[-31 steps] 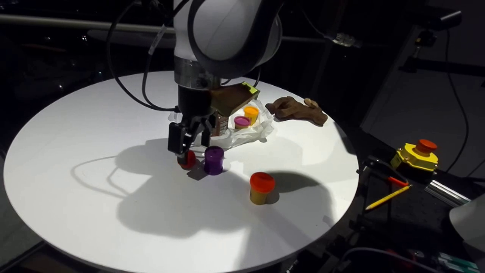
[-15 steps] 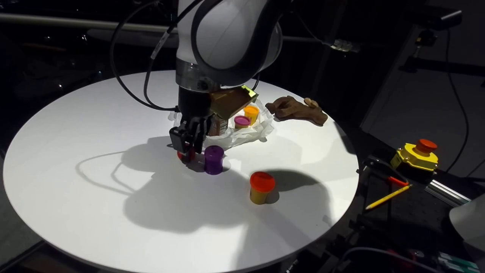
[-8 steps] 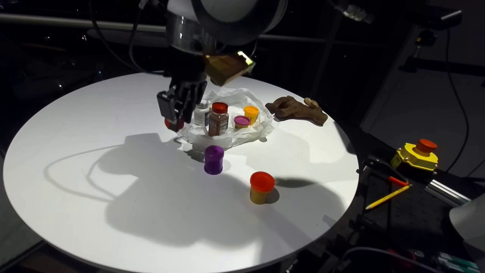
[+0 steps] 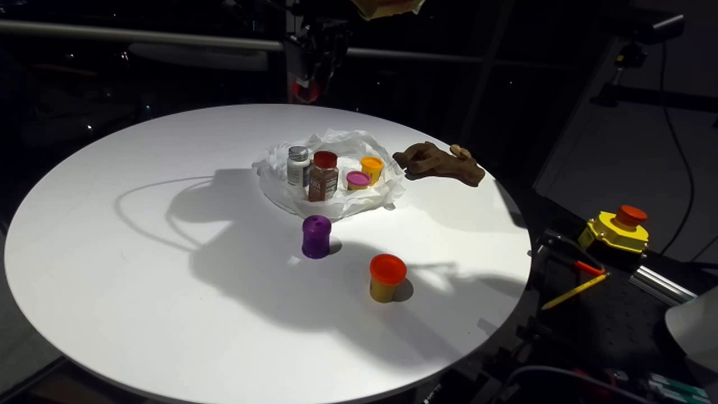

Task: Put all the contents that are on the table in the white plastic bag

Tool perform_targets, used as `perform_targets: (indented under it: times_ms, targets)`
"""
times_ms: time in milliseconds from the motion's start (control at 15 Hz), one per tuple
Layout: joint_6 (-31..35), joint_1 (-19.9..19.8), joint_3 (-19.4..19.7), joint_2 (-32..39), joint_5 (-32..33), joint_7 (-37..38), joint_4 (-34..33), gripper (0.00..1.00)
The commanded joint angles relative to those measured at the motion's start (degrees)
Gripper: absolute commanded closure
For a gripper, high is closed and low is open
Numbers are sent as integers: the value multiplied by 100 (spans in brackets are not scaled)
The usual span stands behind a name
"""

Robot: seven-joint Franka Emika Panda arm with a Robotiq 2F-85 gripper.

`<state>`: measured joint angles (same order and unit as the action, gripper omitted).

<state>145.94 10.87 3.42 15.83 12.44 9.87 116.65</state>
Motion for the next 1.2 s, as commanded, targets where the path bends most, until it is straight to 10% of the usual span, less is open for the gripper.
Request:
perform_targets:
  times_ms: [0, 800, 933, 1133]
  targets:
    - [-327, -546, -32, 319, -271, -284, -223, 77]
    - [-701, -2003, -632, 1842, -2355, -1676, -1610, 77]
    - [-823, -2055, -625, 1920, -2428, -1687, -1738, 30]
    - [-874, -2121, -650, 1867, -2565, -1710, -1780, 15]
